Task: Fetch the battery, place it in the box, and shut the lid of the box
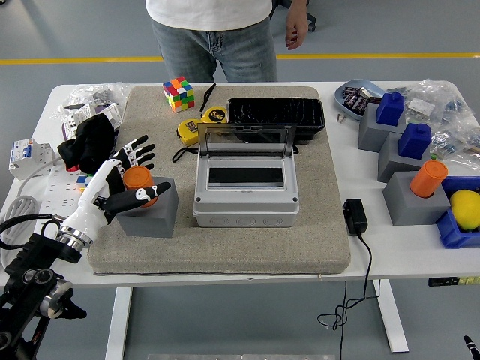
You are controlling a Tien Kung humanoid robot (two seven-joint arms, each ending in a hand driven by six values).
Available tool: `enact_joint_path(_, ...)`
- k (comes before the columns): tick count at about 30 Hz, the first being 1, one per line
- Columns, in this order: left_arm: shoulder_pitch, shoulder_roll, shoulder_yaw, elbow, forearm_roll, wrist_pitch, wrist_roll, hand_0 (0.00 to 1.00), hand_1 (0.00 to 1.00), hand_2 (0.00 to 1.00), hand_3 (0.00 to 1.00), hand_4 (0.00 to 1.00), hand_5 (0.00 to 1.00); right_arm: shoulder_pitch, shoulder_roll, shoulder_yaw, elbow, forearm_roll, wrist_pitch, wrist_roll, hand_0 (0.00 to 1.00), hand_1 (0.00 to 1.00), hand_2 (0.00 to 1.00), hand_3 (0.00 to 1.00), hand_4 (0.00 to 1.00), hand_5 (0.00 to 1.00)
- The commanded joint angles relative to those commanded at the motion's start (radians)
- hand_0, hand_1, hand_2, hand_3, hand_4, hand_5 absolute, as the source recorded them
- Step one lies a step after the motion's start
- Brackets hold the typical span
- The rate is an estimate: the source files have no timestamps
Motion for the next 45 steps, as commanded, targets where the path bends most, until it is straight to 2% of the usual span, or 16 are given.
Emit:
enact_joint_path(4,-0.001,-0.002,0.001,0.004,0.000,0.010,-0.002,0.826,0.895,0.878,0.886,0.998,0.092,0.000,0.000,-0.001,0.000,0.002,0.000,0.000,0.924,0.883,0.823,0.841,0.998,0.998)
enact_joint_path(5,-0.003,-0.002,0.001,0.003,0.004,0.013,-0.002,0.812,0.883,0.845,0.850,0.998,0.052,0.001,0.000,-0.001,0.000,0.001,0.001,0.000,0.923,0.879,0.822,0.840,0.998,0.998)
enact_joint_path(10,-0.005,-0.003,-0.001,0.005,0.010,0.022,-0.002,0.812,0.883,0.845,0.850,0.998,0.052,0.001,-0.001,0.001,0.000,0.001,0.001,0.000,0.923,0.879,0.822,0.840,0.998,0.998)
enact_joint_path(11,-0.005,-0.003,-0.001,0.005,0.010,0.023,-0.002,0.793,0.859,0.814,0.819,0.998,0.017,0.001,-0.001,0.001,0.000,0.001,0.001,0.000,0.921,0.879,0.822,0.839,0.998,0.998)
enact_joint_path(22,-0.004,-0.008,0.006,0.012,0.004,0.032,-0.003,0.786,0.852,0.803,0.807,0.998,0.002,0.002,-0.001,0.001,0.000,0.000,0.001,0.000,0.921,0.876,0.820,0.838,0.998,0.998)
enact_joint_path(23,-0.004,-0.007,0.007,0.012,0.002,0.034,-0.004,0.758,0.831,0.760,0.773,0.998,0.002,0.002,-0.001,0.001,0.000,0.000,0.001,0.000,0.920,0.878,0.819,0.838,0.998,0.998)
enact_joint_path(28,-0.004,-0.008,0.008,0.016,-0.001,0.040,-0.005,0.758,0.831,0.760,0.773,0.998,0.002,0.001,-0.001,0.001,0.000,0.000,0.001,0.000,0.920,0.878,0.819,0.838,0.998,0.998)
enact_joint_path(29,-0.004,-0.008,0.008,0.016,-0.002,0.041,-0.006,0.702,0.759,0.674,0.680,0.998,0.002,0.001,-0.001,0.001,0.000,0.000,0.001,0.000,0.918,0.877,0.819,0.836,0.998,0.998)
enact_joint_path(34,-0.004,-0.009,0.008,0.018,-0.003,0.046,-0.007,0.702,0.759,0.674,0.680,0.998,0.002,-0.001,0.000,0.000,0.000,0.000,0.001,0.000,0.918,0.877,0.819,0.836,0.998,0.998)
enact_joint_path(35,-0.004,-0.009,0.008,0.019,-0.003,0.048,-0.007,0.609,0.675,0.577,0.570,0.998,0.002,-0.001,0.000,-0.001,0.000,0.000,0.001,0.000,0.918,0.876,0.818,0.837,0.998,0.998)
enact_joint_path(41,-0.005,-0.009,0.010,0.020,0.002,0.046,-0.005,0.609,0.675,0.577,0.570,0.998,0.002,0.001,-0.001,0.001,0.000,0.000,0.001,0.000,0.918,0.876,0.818,0.837,0.998,0.998)
enact_joint_path(42,-0.006,-0.009,0.010,0.020,0.003,0.046,-0.005,0.470,0.583,0.449,0.439,0.998,0.002,0.002,-0.001,0.002,0.000,0.000,0.001,0.000,0.917,0.876,0.818,0.835,0.998,0.998)
enact_joint_path(45,-0.007,-0.011,0.009,0.020,0.004,0.047,-0.005,0.470,0.583,0.449,0.439,0.998,0.002,0.002,-0.001,0.004,0.000,-0.002,0.001,0.000,0.917,0.876,0.818,0.835,0.998,0.998)
